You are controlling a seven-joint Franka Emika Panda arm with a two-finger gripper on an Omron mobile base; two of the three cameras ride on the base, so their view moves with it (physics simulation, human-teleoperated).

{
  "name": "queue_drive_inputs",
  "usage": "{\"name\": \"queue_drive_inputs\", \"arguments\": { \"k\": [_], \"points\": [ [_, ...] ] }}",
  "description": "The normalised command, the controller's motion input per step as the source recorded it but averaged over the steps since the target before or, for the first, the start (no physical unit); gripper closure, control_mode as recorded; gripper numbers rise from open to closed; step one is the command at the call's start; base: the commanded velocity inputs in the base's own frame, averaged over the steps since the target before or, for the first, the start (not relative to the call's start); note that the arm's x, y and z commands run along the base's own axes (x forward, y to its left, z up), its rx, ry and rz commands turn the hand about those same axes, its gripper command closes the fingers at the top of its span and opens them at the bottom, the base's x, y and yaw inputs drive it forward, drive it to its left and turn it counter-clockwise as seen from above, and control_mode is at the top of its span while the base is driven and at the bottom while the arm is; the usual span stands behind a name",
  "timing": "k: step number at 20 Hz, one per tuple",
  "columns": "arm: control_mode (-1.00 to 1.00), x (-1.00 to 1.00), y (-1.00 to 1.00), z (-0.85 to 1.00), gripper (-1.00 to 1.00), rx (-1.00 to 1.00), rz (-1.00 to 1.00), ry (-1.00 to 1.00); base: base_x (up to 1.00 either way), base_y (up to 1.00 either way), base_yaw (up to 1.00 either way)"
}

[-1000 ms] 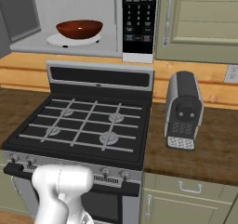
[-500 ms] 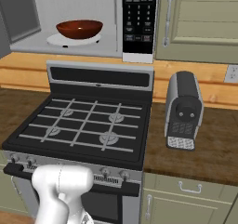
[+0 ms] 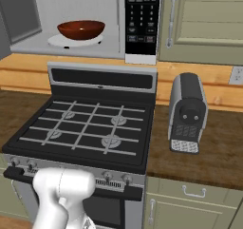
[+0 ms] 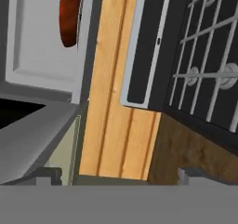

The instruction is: Open the microwave, place the bowl with waffle inside the microwave, then close the microwave door and turn it on.

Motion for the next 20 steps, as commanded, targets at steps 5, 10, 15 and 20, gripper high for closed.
{"name": "queue_drive_inputs", "arguments": {
  "k": [5,10,15,20],
  "points": [
    [-1.0,0.03,0.64,0.47,-1.0,0.0,-0.06,-0.39,0.0,0.0,0.0],
    [-1.0,0.07,0.6,0.29,-1.0,0.01,-0.12,-0.3,0.0,0.0,0.0],
    [-1.0,0.02,0.69,0.27,-1.0,0.01,-0.15,-0.27,0.0,0.0,0.0],
    [-1.0,0.21,0.4,-0.51,-1.0,0.02,0.02,-0.17,0.0,0.0,0.0]
  ]
}}
